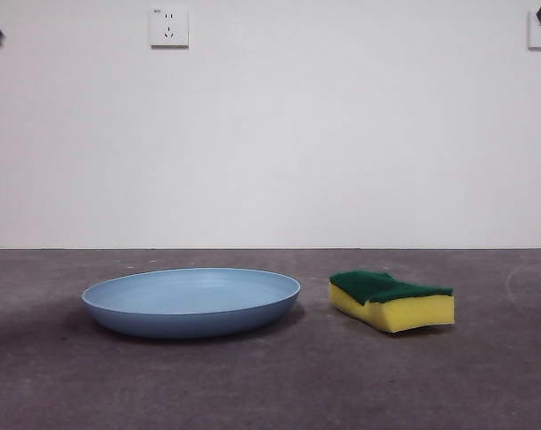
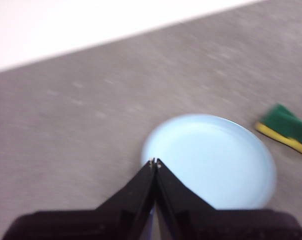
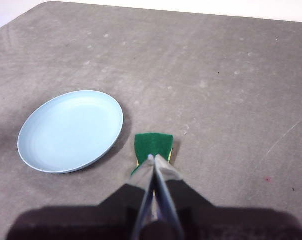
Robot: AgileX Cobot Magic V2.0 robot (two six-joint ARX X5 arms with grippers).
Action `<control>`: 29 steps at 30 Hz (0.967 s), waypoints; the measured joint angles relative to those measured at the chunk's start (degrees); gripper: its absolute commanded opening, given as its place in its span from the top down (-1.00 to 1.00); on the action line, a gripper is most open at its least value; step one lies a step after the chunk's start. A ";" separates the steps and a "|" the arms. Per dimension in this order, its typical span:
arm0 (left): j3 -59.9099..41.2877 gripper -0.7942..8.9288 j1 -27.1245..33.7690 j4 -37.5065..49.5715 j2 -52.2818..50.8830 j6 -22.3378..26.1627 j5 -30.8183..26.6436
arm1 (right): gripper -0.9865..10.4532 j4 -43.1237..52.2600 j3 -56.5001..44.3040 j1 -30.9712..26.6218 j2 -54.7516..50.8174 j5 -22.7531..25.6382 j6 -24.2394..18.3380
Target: Pick up the plate,pick up the cloth,clean the plate with the cloth
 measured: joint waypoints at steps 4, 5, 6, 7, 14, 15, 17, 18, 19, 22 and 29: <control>-1.20 0.84 5.77 3.72 -3.52 0.74 1.62 | 0.83 0.00 0.00 0.00 0.00 0.00 0.00; -2.29 0.84 7.56 5.40 -4.79 0.79 3.34 | 0.83 0.00 0.00 0.00 0.00 0.00 0.02; -3.80 0.84 9.27 7.23 -6.08 0.90 5.14 | 0.83 0.00 0.00 0.00 0.00 0.00 0.02; -5.35 0.84 10.71 8.81 -7.21 0.92 6.60 | 0.83 0.00 0.00 0.00 0.00 0.00 0.00; -21.35 0.84 19.58 17.97 -18.05 1.14 15.04 | 0.83 0.00 0.00 0.00 0.00 0.00 0.00; -23.19 0.84 20.28 18.38 -19.43 1.14 15.28 | 0.83 0.00 0.00 0.00 0.00 0.00 0.02; -26.93 0.84 21.75 18.86 -22.29 1.14 15.30 | 0.83 0.02 0.00 0.00 0.00 0.00 0.00; -28.50 0.84 22.36 18.86 -23.56 1.11 15.30 | 0.83 0.00 0.00 0.00 0.00 0.00 0.02; -29.70 0.84 22.82 18.84 -24.57 1.11 15.30 | 0.83 0.00 0.00 0.00 0.00 0.00 0.02; -32.50 0.84 23.91 18.71 -27.43 1.09 15.32 | 0.83 0.02 0.00 0.00 0.00 0.00 0.02; -35.10 0.84 25.44 15.47 -30.49 -0.07 15.28 | 0.83 0.00 0.00 0.00 0.00 0.00 0.02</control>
